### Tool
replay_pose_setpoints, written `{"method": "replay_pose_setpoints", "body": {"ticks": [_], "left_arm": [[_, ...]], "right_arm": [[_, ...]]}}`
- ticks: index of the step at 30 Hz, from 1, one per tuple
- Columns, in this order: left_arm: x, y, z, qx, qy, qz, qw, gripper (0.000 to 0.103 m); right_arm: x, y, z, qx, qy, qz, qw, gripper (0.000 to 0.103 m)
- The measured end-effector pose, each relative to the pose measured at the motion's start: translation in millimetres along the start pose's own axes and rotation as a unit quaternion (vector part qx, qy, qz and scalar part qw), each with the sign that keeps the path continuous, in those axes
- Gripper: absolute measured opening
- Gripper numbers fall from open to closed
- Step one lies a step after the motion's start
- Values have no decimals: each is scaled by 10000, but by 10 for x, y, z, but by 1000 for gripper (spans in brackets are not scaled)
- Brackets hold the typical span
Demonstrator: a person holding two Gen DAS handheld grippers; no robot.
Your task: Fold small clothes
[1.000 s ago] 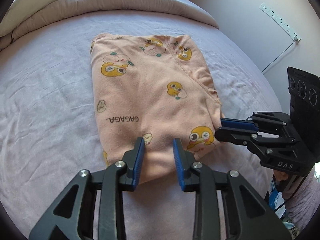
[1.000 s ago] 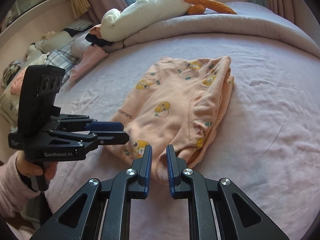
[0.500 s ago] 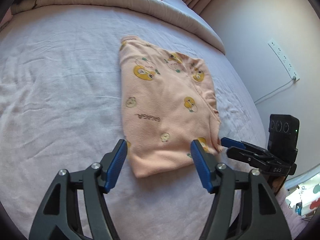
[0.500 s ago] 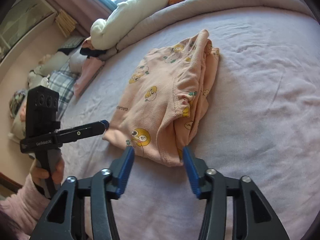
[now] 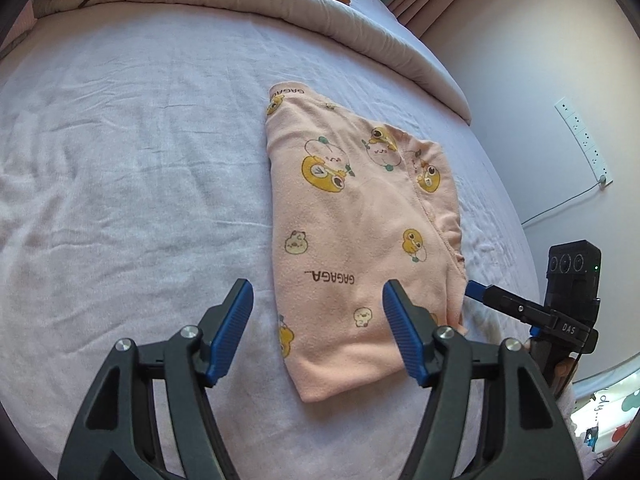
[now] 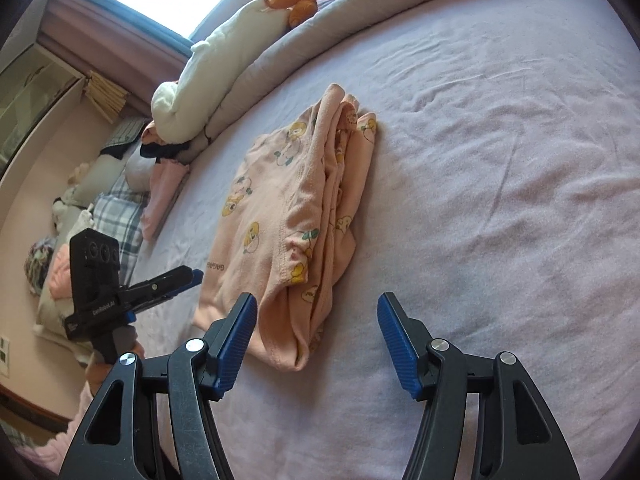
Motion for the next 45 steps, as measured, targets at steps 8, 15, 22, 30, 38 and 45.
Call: {"method": "replay_pose_setpoints", "body": {"ticks": [8,15,22,30,38,45], "left_arm": [[-127,-23,-58,-145,39,-168,9997,74],[-185,11,-81,-141,89,-216,9996,84],[-223,-6,-130,-225,56,-212,9995,103],[-296,-12,-188,-260,79,-252,9993,103],[-456,-39,-284,-177,206,-157,9995,103],[-606,-117,-357,-327,212,-184,9991,103]], "right_arm": [[-72,46,-124,116,77,68,9999,73],[-141,26,-168,39,112,20,9999,79],[-198,-3,-208,-31,139,-42,9999,85],[-226,-11,-270,-58,125,-78,9999,85],[-339,-41,-354,-203,205,-246,9993,85],[-420,-20,-400,-193,235,-402,9987,85]]}}
Point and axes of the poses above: each gripper's, at about its wrist camera, not at the fingertips, and x roughly against the way its jaws point, y to its left, z to its underside, the point moved 7 cm from there along -x, roughly the way its jaws point, and after that the axes turned 4 degrees about x, right-handed, at the moved point
